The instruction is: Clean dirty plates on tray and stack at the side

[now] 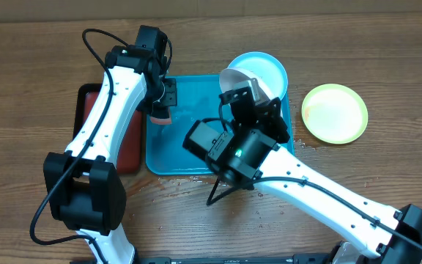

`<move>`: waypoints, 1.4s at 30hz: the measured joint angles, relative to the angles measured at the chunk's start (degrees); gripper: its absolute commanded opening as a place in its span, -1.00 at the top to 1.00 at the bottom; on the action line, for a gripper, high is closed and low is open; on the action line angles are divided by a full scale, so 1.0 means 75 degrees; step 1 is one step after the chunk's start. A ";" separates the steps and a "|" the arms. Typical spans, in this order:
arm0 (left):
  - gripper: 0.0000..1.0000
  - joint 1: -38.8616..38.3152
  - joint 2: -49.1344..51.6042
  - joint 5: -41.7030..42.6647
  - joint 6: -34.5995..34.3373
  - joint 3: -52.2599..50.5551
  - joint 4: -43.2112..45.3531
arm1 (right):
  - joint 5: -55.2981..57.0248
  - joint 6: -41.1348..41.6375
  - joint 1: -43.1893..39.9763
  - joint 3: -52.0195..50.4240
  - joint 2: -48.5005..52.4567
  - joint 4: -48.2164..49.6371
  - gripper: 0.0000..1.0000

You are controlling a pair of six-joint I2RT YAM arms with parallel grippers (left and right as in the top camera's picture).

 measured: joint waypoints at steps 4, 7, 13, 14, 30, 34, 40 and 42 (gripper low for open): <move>0.91 0.0000 0.0000 0.0000 0.0000 0.0000 0.0000 | 0.0804 0.0003 0.0460 0.0000 0.0000 -0.0026 0.93; 0.92 0.0000 0.0000 0.0000 0.0003 0.0000 0.0000 | 0.1174 0.0000 0.0694 0.0000 0.0000 -0.0029 0.93; 0.91 0.0000 0.0000 0.0000 0.0003 -0.0003 0.0000 | 0.1559 -0.0003 0.0799 0.0000 0.0000 -0.0099 0.93; 0.92 0.0000 0.0000 0.0000 0.0003 -0.0006 -0.0003 | 0.1582 -0.0006 0.0799 0.0000 0.0000 -0.0166 0.93; 0.92 0.0000 0.0000 0.0000 0.0003 -0.0012 0.0003 | -0.2154 0.1151 0.0087 -0.0067 -0.0009 0.0251 0.93; 0.92 0.0000 0.0000 0.0000 0.0003 -0.0017 -0.0003 | -0.3931 0.1306 -0.0656 -0.0498 -0.0044 0.0970 0.93; 0.91 0.0000 0.0000 0.0000 0.0003 -0.0032 -0.0006 | -0.7676 0.0388 -0.1894 -0.0889 -0.0032 0.2113 0.93; 0.92 0.0000 0.0000 0.0000 0.0003 -0.0035 -0.0006 | -0.8341 0.0277 -0.2390 -0.0889 -0.0032 0.2145 0.93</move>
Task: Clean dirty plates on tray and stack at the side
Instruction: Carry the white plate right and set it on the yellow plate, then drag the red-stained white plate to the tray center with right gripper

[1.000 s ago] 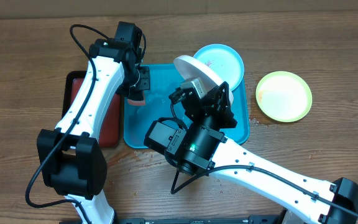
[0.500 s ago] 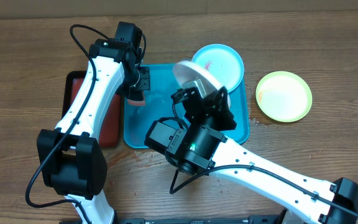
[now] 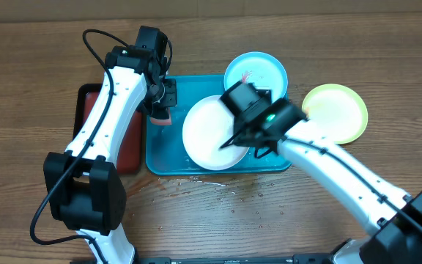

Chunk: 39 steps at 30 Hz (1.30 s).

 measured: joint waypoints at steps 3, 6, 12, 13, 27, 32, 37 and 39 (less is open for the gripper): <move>0.92 0.0000 0.0000 0.0000 0.0000 -0.0006 -0.0003 | -0.0886 -0.0102 -0.0970 0.0000 0.0000 0.0026 0.93; 0.92 0.0000 0.0000 0.0000 0.0000 -0.0006 -0.0003 | -0.1559 -0.0224 -0.2087 0.0000 0.0000 0.0038 0.93; 0.91 0.0000 0.0000 0.0000 0.0000 -0.0006 -0.0003 | -0.2171 -0.0286 -0.4648 0.0000 0.0000 0.0012 0.93; 0.91 0.0000 0.0000 0.0000 0.0000 -0.0006 -0.0003 | -0.2206 -0.0289 -0.5208 0.0000 0.0000 -0.0006 0.93; 0.92 0.0000 0.0000 0.0000 0.0000 -0.0006 -0.0003 | -0.1647 -0.0332 -0.7574 -0.1381 0.0000 0.0825 0.93; 0.91 0.0000 0.0000 0.0000 0.0000 -0.0009 0.0015 | -0.1562 -0.0356 -0.7568 -0.2337 -0.0009 0.2116 0.92; 0.92 0.0000 0.0000 0.0000 0.0000 -0.0009 0.0041 | -0.1664 -0.0420 -0.7565 -0.2964 -0.0009 0.2949 0.81; 0.91 0.0000 0.0000 0.0000 0.0000 -0.0009 0.0044 | -0.1769 -0.0481 -0.7565 -0.3013 -0.0009 0.3025 0.57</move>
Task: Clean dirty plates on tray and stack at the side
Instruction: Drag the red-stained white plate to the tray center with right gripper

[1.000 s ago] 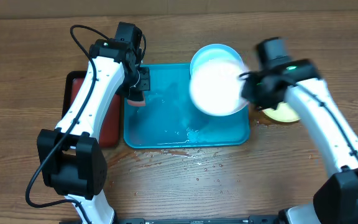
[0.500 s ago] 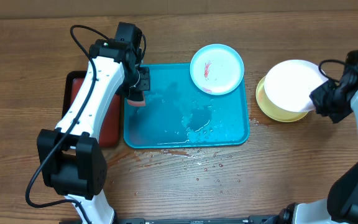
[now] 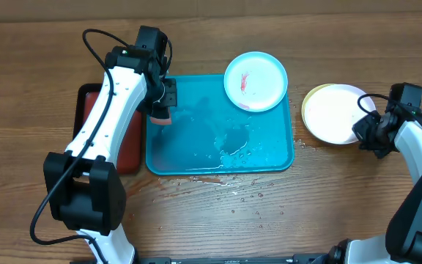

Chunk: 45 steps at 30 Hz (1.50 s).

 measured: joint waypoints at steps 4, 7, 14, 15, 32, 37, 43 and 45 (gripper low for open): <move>0.92 0.0000 0.0000 0.0000 0.0000 0.0000 0.0009 | -0.0210 -0.0271 0.0029 -0.0003 0.0000 0.0149 0.20; 0.92 0.0000 0.0000 0.0000 0.0000 0.0000 0.0012 | -0.0595 -0.0737 0.0090 0.0047 0.0000 0.0085 0.16; 0.92 0.0000 0.0000 0.0000 0.0000 0.0000 0.0012 | -0.1530 -0.1137 0.0399 0.1521 0.0003 -0.0927 0.17; 0.91 0.0000 0.0000 0.0000 0.0000 0.0000 0.0012 | -0.1647 -0.1142 0.0548 0.1647 0.0000 -0.0880 0.17; 0.92 0.0000 0.0000 0.0000 0.0000 0.0000 0.0134 | -0.0892 0.0688 0.4092 0.1746 0.1950 0.1451 0.17; 0.92 0.0000 0.0000 0.0000 0.0000 0.0000 0.0137 | -0.0769 0.0874 0.4252 0.1746 0.2512 0.1807 0.39; 0.92 0.0000 0.0000 0.0000 0.0000 0.0000 0.0157 | -0.0769 0.0973 0.4479 0.1786 0.2567 0.1343 0.80; 0.91 0.0000 0.0000 0.0000 0.0000 0.0000 0.0160 | -0.0877 0.0933 0.4590 0.1807 0.2567 0.1064 0.87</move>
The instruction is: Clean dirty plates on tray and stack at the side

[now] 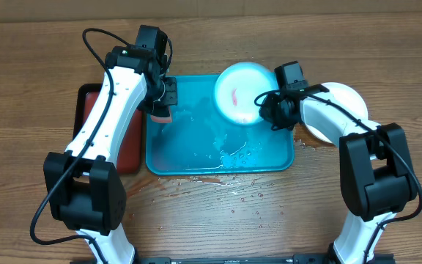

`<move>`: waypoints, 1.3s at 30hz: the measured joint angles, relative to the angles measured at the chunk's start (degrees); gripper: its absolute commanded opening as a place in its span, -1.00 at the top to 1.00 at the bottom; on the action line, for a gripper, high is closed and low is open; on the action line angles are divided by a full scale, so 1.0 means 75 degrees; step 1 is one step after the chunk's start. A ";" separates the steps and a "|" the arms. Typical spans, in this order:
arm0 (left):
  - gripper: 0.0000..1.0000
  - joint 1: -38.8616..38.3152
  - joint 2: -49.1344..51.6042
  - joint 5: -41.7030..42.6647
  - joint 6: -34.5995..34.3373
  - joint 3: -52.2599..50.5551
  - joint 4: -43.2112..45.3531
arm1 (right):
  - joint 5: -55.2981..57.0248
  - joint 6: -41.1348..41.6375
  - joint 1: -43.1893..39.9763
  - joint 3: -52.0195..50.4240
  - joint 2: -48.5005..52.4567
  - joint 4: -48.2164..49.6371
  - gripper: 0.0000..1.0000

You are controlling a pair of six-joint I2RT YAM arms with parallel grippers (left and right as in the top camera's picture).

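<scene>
A light blue plate [239, 92] with a red smear sits tilted over the far right part of the wet blue tray [196, 150]. My right gripper [264, 111] is shut on that plate's right rim. At the tray's far left edge my left gripper [161, 103] is shut on a pink sponge [160, 115], held just above the tray. A white plate [345, 99] lies on top of a green plate on the table right of the tray, mostly hidden by my right arm.
A dark red tray [86, 110] lies left of the blue tray, partly under my left arm. Water drops [233, 187] speckle the wooden table in front of the blue tray.
My right gripper has moved left from the white plate on the green one to the blue plate and shut on its rim. The blue plate now sits further left and tilted. The left arm is unchanged.
My right gripper first held a white plate upright over the tray, then flat over the tray's middle. Later that plate lay on the green plate at the right with the gripper at its edge. Now the gripper holds the smeared blue plate. The left gripper kept the sponge in place.
</scene>
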 measured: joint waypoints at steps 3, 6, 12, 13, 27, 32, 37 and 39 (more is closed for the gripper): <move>0.92 0.0000 0.0000 0.0000 0.0000 0.0000 -0.0003 | -0.0425 -0.0070 0.0149 0.0055 0.0000 -0.0420 0.92; 0.91 0.0000 0.0000 0.0000 0.0000 0.0000 0.0000 | -0.0965 -0.0201 0.0312 0.0082 0.0000 -0.0854 0.92; 0.91 0.0000 0.0000 0.0000 0.0000 0.0000 -0.0003 | -0.1475 -0.1093 0.0895 0.0096 0.0000 -0.1909 0.53; 0.92 0.0000 0.0000 0.0000 0.0000 0.0000 -0.0003 | -0.1510 -0.1241 0.0924 0.0096 0.0000 -0.1941 0.48; 0.91 0.0000 0.0003 0.0000 0.0000 0.0000 0.0026 | 0.0460 -0.3934 0.0807 0.0280 0.0017 -0.0399 0.22; 0.91 0.0000 0.0003 0.0000 0.0000 0.0000 0.0026 | 0.0740 -0.4243 0.0807 0.0280 0.0035 0.0050 0.57; 0.92 0.0000 0.0000 0.0000 0.0000 0.0000 0.0026 | 0.0691 -0.4395 0.0807 0.0280 0.0038 -0.0041 0.89; 0.92 0.0000 0.0000 0.0000 0.0000 0.0000 0.0061 | 0.0548 -0.4301 0.0807 0.0280 0.0038 -0.0221 0.92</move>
